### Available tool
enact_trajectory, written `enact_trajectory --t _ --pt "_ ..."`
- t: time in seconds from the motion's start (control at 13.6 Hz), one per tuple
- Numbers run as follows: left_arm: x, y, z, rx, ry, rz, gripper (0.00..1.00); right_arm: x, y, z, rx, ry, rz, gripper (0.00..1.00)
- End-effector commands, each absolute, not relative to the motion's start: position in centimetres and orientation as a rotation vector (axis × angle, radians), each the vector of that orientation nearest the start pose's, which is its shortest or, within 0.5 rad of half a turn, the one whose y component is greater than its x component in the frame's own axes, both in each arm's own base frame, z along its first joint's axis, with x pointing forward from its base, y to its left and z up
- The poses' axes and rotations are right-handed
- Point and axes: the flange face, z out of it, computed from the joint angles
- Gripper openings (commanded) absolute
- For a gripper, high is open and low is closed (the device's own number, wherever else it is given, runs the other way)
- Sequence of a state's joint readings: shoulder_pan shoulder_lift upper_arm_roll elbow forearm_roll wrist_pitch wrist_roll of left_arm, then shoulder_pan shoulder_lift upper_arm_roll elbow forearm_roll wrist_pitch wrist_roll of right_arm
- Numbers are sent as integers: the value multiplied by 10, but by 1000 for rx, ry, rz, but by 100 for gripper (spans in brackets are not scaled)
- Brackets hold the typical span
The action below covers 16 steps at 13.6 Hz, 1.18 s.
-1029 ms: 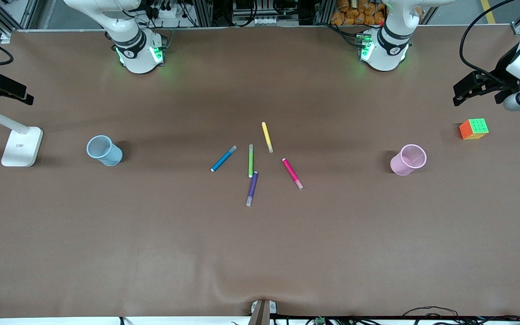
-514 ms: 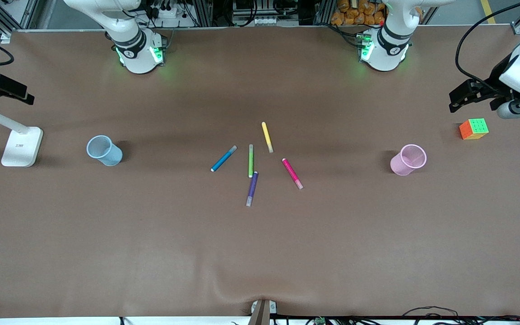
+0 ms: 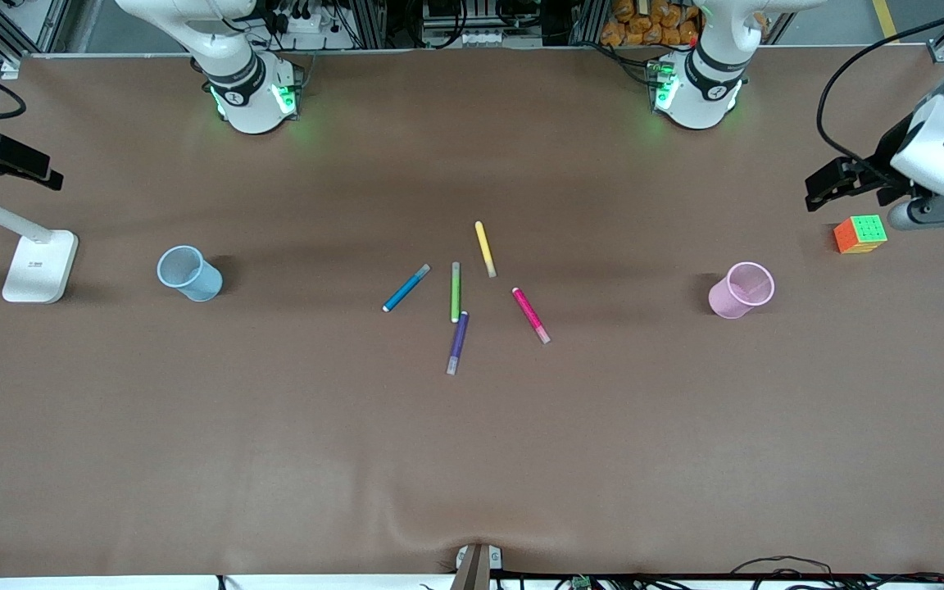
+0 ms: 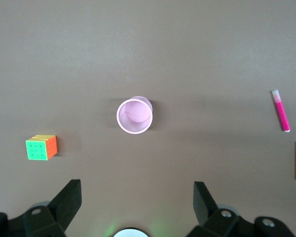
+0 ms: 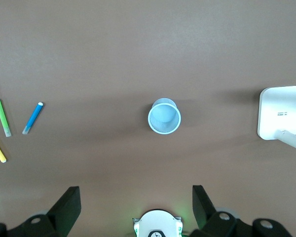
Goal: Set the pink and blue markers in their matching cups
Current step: 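Move the left gripper past the pink cup toward the markers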
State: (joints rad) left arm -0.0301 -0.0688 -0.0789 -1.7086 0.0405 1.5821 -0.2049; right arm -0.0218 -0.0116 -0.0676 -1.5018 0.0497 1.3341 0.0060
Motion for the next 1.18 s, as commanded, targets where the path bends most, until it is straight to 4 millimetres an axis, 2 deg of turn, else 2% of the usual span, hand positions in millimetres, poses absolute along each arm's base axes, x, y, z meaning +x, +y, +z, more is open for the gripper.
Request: enact_trajectory --t 0.0,0.22,0.51,0.73,0.96,1.1 --pt "526 -73 590 -3097 -231 143 100 526 -41 649 -3069 113 229 100" --pt "530 -82 571 -3139 -326 244 100 527 -37 650 -3072 101 228 100" --pt "538 -92 550 -3129 -312 307 100 527 -38 649 -3070 103 227 100" --pt "545 -107 532 -3123 -336 364 100 527 -40 648 -3071 108 232 100" --pt "553 -113 509 -3178 -372 475 100 527 -38 648 -3071 101 232 100" --pt "556 -118 501 -3177 -380 489 100 527 -39 648 -3071 106 232 100"
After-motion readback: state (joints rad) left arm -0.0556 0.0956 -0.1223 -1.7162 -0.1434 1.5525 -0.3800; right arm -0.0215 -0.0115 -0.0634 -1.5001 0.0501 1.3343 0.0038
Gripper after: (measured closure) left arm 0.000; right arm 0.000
